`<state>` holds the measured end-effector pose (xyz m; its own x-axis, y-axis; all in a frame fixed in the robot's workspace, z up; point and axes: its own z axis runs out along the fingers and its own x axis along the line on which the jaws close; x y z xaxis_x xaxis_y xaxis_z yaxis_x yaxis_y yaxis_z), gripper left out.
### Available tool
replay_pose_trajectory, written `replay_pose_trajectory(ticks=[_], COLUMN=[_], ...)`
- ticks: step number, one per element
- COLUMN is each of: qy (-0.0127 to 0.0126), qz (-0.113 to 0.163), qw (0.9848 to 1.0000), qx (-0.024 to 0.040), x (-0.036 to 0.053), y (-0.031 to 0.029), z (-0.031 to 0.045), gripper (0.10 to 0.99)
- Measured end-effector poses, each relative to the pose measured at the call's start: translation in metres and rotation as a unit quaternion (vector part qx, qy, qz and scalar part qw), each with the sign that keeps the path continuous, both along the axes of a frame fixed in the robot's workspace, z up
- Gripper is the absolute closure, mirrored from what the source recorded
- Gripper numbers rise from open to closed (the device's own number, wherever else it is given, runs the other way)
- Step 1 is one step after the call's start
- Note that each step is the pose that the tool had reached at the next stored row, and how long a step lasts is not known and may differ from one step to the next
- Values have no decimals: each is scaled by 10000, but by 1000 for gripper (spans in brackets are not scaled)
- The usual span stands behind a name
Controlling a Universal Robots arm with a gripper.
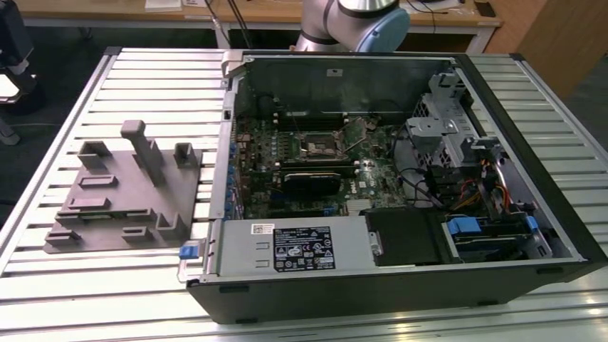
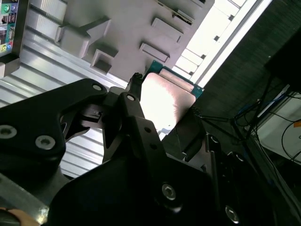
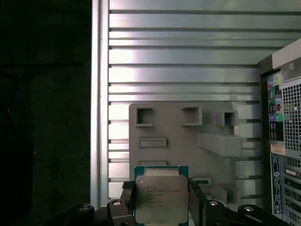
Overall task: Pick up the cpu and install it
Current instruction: 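Pick up the cpu and move it towards the insertion slot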
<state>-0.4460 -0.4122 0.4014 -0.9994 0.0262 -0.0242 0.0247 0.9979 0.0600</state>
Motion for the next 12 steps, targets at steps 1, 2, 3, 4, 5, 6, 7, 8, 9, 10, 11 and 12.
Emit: replay_pose_trajectory(ticks=[1,2,3,4,5,6,7,8,9,10,11,12], qy=[0,0,1,0,0,0,0,0,0,0,0,0], qz=[0,0,0,0,0,0,0,0,0,0,0,0], qw=[10000,10000,10000,10000,10000,10000,10000,10000,10000,10000,10000,10000], qx=[0,0,-1,0,0,0,0,0,0,0,0,0], x=[16,35,58,78,99,122,145,170,198,225,254,284], y=[0,0,0,0,0,0,0,0,0,0,0,0], z=[0,1,1,0,0,0,0,0,0,0,0,0], gripper=[545,545,545,545,545,545,545,545,545,545,545,545])
